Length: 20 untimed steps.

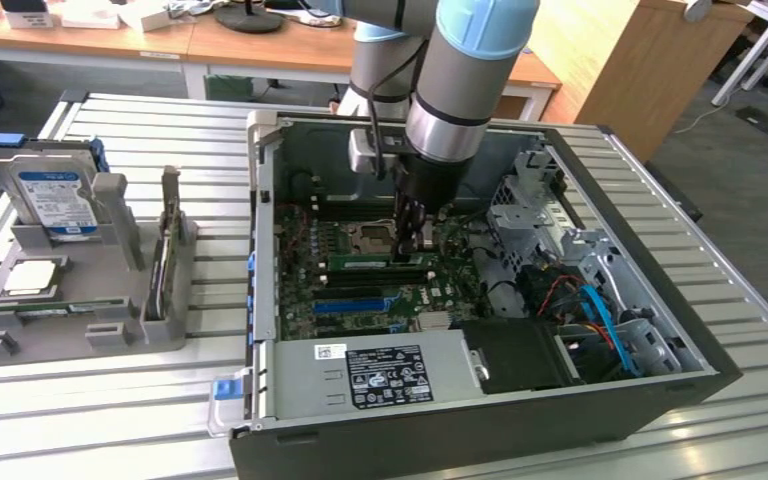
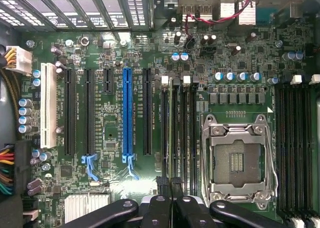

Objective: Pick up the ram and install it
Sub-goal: 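Insert the ram into the slot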

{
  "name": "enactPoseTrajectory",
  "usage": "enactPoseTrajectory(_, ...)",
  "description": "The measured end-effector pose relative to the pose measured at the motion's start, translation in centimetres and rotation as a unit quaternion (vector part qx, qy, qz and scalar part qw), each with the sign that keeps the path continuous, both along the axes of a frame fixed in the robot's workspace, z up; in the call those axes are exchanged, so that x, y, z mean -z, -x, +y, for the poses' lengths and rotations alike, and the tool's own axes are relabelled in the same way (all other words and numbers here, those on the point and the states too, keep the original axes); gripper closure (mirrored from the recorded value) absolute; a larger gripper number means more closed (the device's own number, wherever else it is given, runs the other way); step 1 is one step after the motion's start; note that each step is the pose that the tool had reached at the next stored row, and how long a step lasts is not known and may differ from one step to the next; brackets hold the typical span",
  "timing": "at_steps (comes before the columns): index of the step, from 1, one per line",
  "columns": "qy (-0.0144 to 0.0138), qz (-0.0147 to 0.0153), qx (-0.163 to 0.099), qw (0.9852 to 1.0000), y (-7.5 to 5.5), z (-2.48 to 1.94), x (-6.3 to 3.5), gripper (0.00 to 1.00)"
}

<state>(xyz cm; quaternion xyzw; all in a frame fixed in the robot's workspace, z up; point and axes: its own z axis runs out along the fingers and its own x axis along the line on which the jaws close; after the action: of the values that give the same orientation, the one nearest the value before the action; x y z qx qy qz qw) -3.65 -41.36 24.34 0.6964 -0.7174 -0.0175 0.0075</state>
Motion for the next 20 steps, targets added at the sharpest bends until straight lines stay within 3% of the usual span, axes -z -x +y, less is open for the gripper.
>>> enactPoseTrajectory(20, -0.0001, 0.0, -0.003, 1.0, -0.26, 0.0, 0.46, 0.88)
